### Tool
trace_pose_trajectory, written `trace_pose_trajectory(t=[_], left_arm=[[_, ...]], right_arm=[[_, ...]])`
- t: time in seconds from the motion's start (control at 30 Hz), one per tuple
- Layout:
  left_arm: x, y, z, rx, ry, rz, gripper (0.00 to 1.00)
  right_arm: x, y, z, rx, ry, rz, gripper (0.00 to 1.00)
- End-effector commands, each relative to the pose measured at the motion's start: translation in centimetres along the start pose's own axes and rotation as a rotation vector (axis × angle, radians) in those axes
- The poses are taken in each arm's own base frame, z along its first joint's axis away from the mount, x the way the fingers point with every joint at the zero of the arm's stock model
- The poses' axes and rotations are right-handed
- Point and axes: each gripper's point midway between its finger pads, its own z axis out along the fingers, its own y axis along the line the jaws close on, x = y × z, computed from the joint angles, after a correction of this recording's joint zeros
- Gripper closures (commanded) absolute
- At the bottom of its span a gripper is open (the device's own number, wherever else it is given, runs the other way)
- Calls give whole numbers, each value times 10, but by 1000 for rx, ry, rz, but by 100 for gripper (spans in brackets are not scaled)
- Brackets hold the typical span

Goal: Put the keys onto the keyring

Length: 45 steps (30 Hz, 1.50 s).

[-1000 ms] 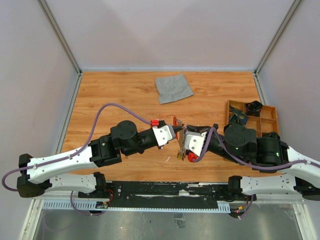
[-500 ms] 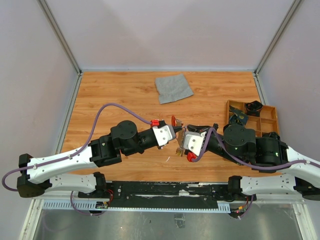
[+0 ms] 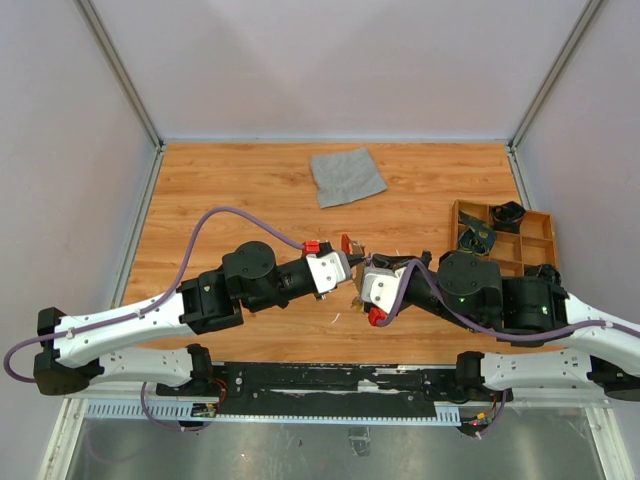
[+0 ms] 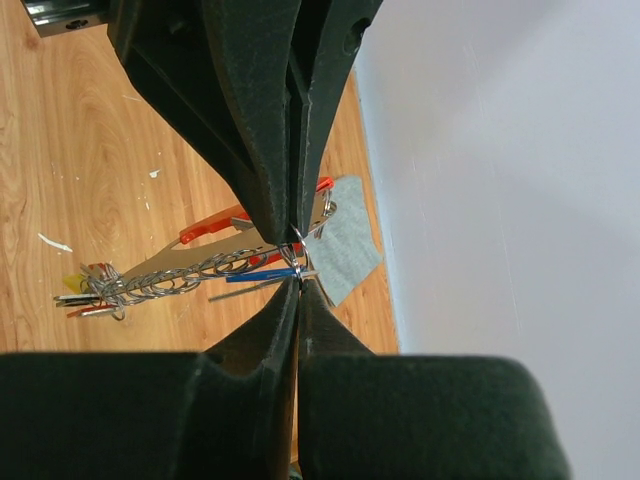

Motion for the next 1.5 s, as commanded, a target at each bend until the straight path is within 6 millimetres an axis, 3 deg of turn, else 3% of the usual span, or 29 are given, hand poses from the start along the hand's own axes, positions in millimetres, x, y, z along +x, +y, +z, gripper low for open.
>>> trace_pose_trajectory(t=[0.0, 0.67, 1.07, 1.47], left_arm=[[-43, 10, -5, -25, -129, -14, 100], [-40, 18, -6, -75, -119, -56, 100], [-43, 17, -6, -70, -132, -58, 99], [-43, 7, -8, -15, -150, -40, 99]], right_arm=[[-2, 5, 1, -8, -11, 28, 99], [-15, 3, -12, -18, -112, 99, 99], [-8, 8, -8, -22, -77, 89, 99], [-3, 0, -4, 28, -33, 72, 99]])
